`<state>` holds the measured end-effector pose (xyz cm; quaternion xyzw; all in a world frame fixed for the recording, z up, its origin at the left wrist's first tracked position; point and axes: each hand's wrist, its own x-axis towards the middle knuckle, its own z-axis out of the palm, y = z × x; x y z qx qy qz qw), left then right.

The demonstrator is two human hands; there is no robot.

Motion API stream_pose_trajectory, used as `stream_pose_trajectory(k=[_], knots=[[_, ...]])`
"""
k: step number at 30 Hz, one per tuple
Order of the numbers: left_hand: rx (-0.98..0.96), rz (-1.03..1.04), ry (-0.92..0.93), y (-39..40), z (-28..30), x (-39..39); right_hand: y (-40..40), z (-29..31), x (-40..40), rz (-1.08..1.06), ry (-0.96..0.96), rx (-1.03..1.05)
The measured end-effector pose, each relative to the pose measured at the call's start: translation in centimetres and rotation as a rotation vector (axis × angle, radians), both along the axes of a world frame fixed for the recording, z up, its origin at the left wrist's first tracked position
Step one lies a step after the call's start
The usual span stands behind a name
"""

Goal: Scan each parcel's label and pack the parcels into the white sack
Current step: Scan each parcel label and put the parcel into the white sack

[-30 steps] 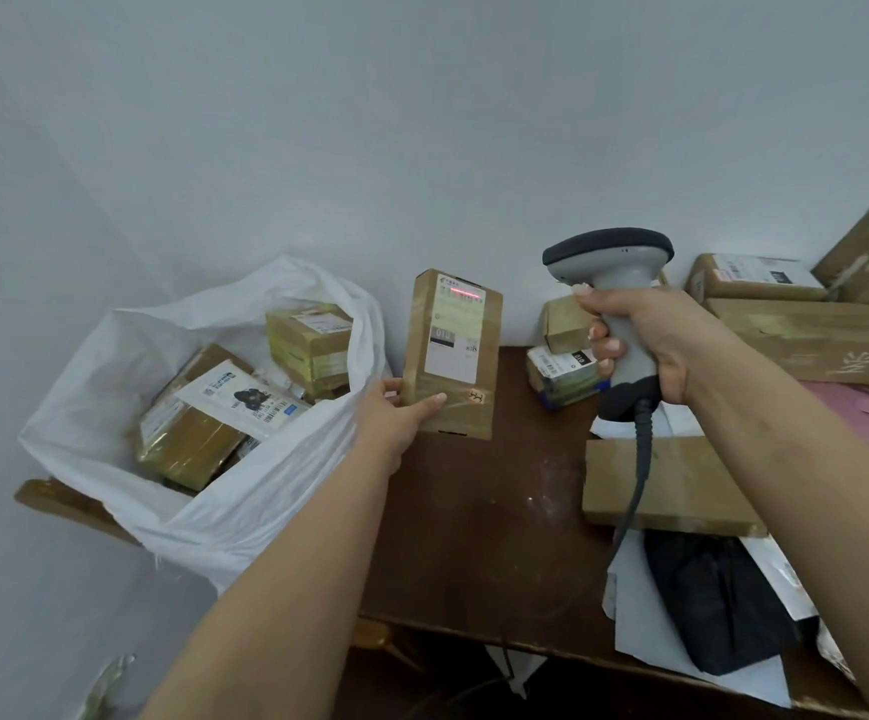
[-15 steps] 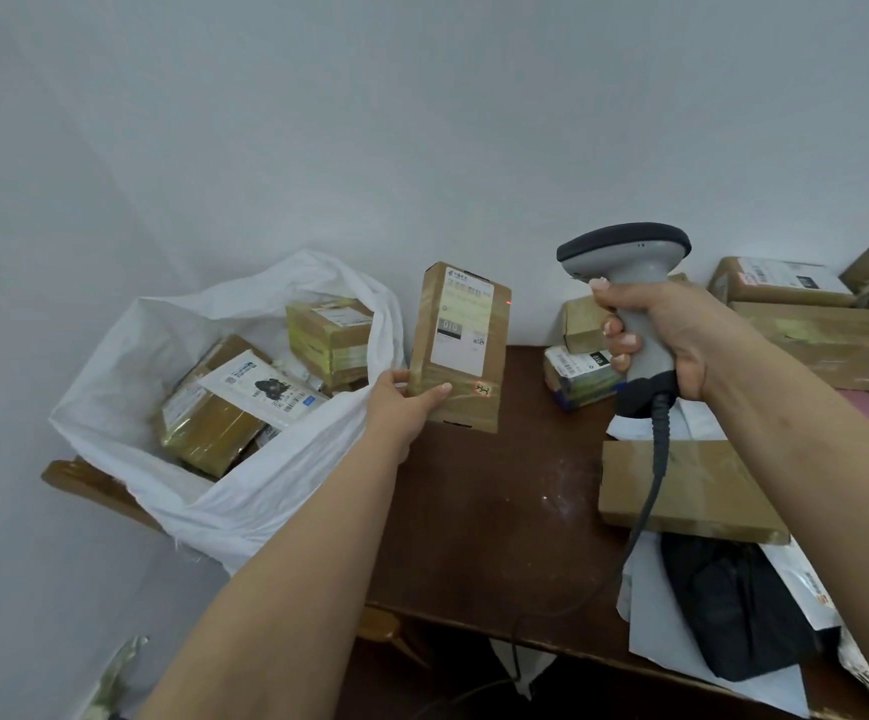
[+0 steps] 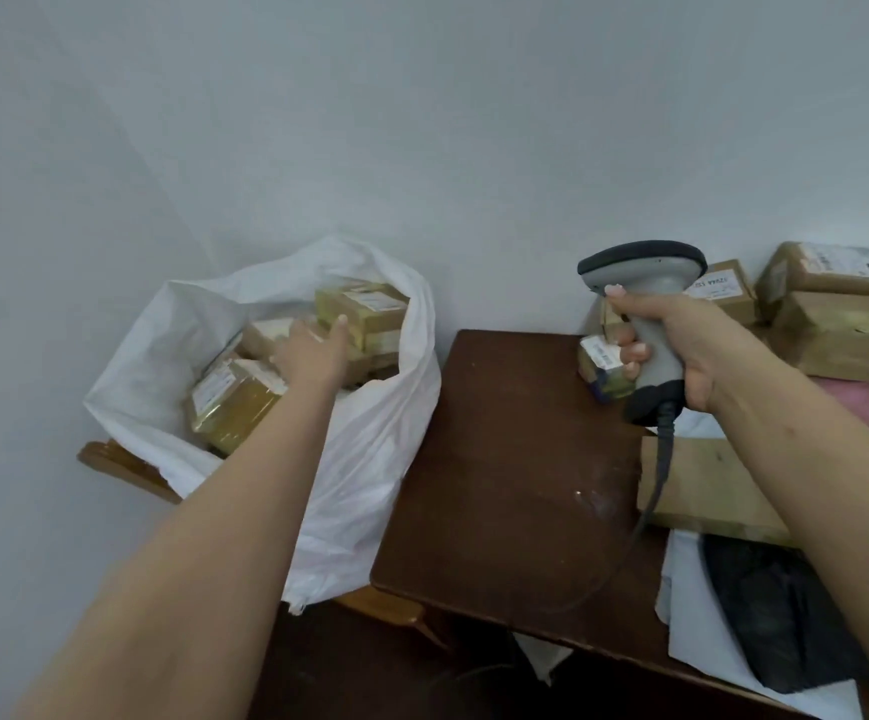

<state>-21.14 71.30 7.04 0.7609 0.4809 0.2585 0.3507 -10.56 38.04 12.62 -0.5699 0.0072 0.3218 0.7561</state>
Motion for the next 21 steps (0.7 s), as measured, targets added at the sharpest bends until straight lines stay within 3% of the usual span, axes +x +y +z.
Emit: stream_pose_trajectory(k=[5,10,15,21], knots=[[0.222,-0.399,-0.074,-8.0,-2.6,4.3,-3.7,-1.6,1.3,-0.096,0.074,-0.057],[0.276,-0.907,0.002,-18.9,-7.9,8.6,-10.1,-3.7,1.9,-0.161,0.109,-0.152],[0.202,-1.369,0.339,-27.5,-13.4,11.4,-16.2,-5.8,1.9,-0.225,0.156,-0.259],[0.339,-1.523,0.782,-33.1,-15.3,13.7,-21.3,-7.9,1.8,-0.285,0.188,-0.312]])
